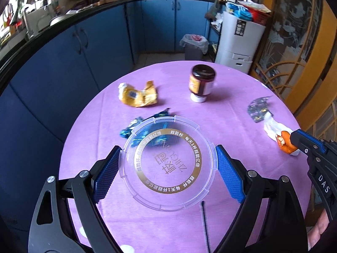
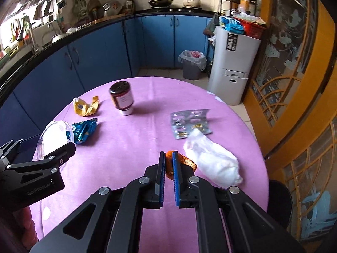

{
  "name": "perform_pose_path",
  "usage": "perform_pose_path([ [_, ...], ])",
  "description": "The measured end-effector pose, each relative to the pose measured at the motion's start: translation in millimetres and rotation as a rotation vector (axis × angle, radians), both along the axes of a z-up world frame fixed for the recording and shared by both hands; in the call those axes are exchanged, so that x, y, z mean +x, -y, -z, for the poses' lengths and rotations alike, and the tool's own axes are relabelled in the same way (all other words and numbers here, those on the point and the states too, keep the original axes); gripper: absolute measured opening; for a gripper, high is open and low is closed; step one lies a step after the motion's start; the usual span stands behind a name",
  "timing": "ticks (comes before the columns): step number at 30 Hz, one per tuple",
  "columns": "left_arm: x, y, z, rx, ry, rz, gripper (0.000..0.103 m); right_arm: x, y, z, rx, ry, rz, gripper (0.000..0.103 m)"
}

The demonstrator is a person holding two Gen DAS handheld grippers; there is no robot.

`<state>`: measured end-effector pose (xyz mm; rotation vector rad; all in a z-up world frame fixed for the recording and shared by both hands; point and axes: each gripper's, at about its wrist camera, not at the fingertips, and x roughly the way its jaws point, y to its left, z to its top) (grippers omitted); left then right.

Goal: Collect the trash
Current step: 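Carry the lid and orange wrapper over to the black trash bin with both tools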

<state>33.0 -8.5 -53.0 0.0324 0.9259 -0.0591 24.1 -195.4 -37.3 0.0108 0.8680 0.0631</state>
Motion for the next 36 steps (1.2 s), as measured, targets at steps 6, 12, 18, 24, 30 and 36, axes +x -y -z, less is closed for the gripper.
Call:
perform_pose_path([
  [6,0,26,-2,0.016,0.002,0.044,0.087,-6,22,-1,0.019,0.006,0.033,0.007],
  [12,-1,56,-6,0.032,0.005,0.088,0.087,-11,46,-2,0.035,0.017,0.071,0.007],
  [18,-1,84,-9,0.045,0.011,0.133,0.087,-18,70,-2,0.046,0.022,0.109,0.007],
  [24,-1,113,-11,0.055,0.017,0.182,0.087,-24,94,-3,0.053,0.028,0.15,0.007],
  [30,-4,147,-16,0.069,0.033,0.236,0.087,-32,121,-2,0.064,0.035,0.193,0.007],
  [36,-5,182,-17,0.084,0.034,0.292,0.087,-41,151,0,0.077,0.039,0.244,0.007],
])
